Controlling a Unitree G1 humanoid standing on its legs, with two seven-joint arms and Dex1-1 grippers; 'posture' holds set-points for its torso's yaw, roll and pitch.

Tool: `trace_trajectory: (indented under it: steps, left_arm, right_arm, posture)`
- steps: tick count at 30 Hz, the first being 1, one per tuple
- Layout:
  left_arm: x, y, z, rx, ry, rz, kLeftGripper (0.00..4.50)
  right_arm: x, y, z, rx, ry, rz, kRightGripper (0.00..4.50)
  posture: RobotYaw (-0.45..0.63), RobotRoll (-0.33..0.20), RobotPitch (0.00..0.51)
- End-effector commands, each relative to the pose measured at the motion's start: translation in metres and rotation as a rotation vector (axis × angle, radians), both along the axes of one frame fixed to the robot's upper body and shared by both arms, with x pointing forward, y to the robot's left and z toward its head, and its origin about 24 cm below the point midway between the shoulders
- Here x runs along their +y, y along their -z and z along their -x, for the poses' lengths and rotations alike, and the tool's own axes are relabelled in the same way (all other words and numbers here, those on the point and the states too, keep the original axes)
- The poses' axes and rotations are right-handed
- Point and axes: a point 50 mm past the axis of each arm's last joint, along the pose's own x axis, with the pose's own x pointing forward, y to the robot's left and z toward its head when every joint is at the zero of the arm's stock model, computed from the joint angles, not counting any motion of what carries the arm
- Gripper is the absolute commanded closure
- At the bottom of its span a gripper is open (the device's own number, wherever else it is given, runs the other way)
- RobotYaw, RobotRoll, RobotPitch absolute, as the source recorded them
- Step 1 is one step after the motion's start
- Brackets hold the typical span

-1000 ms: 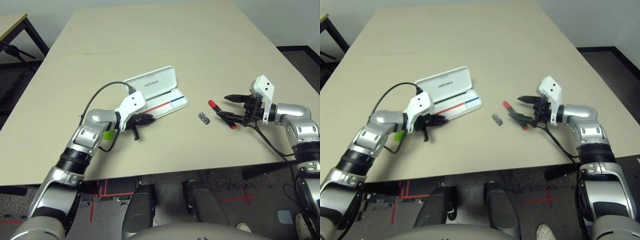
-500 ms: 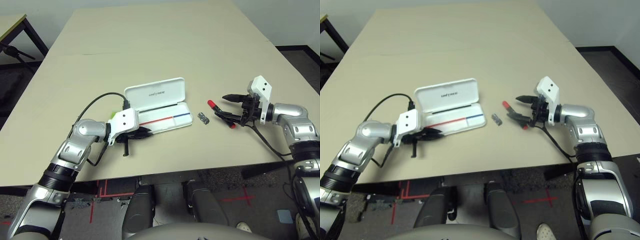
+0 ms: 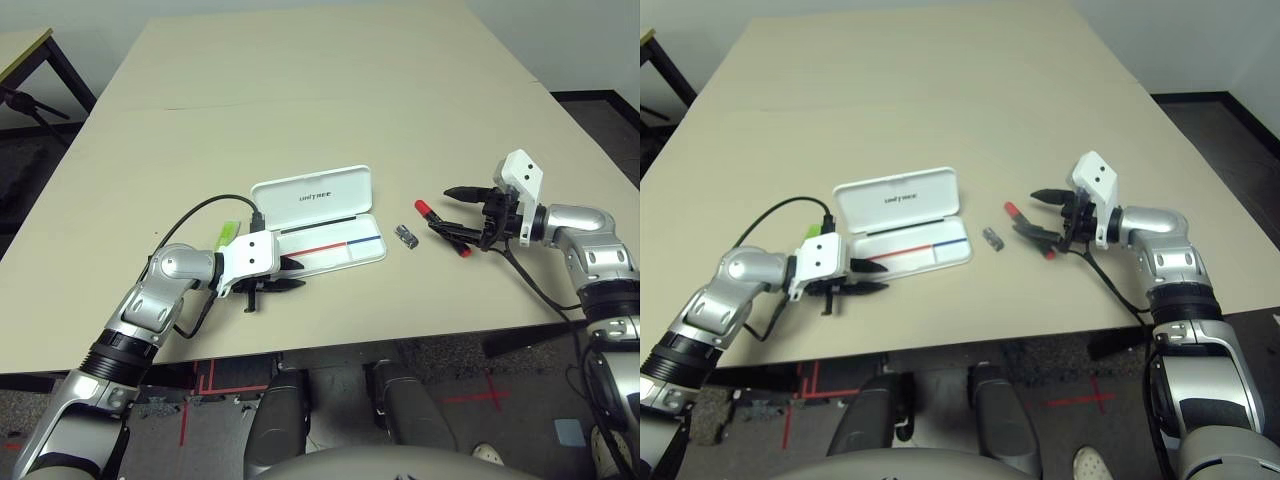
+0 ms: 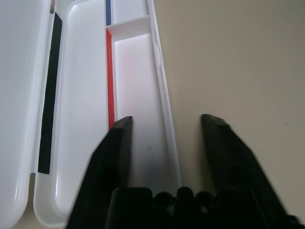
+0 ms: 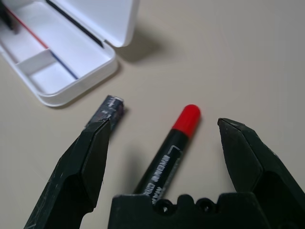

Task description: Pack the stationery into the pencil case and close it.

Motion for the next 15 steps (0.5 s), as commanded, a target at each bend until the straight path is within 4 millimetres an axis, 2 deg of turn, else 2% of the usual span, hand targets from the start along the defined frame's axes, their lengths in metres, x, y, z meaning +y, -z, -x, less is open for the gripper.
trace_trajectory:
  steps: [1,2,15]
  left_arm:
    - [0.002,0.002,0.003,0.002,0.006,-0.017,0.19]
    - [0.002,0.001,0.003,0.001,0.006,-0.015,0.04]
    - [0.006,-0.012,0.013,0.001,-0.016,0.018,0.04]
  right_arm:
    - [0.001,0.003,0.004,0.043,-0.038,0.008,0.0]
    - [0.002,0.003,0.005,0.048,-0.043,0.007,0.0]
    - [0.006,0.006,0.004,0.057,-0.063,0.005,0.0]
  posture:
    - [-0.04,0.0,0.141]
    - [-0.03,0.0,0.139]
    - [-0.02,0.0,0.141]
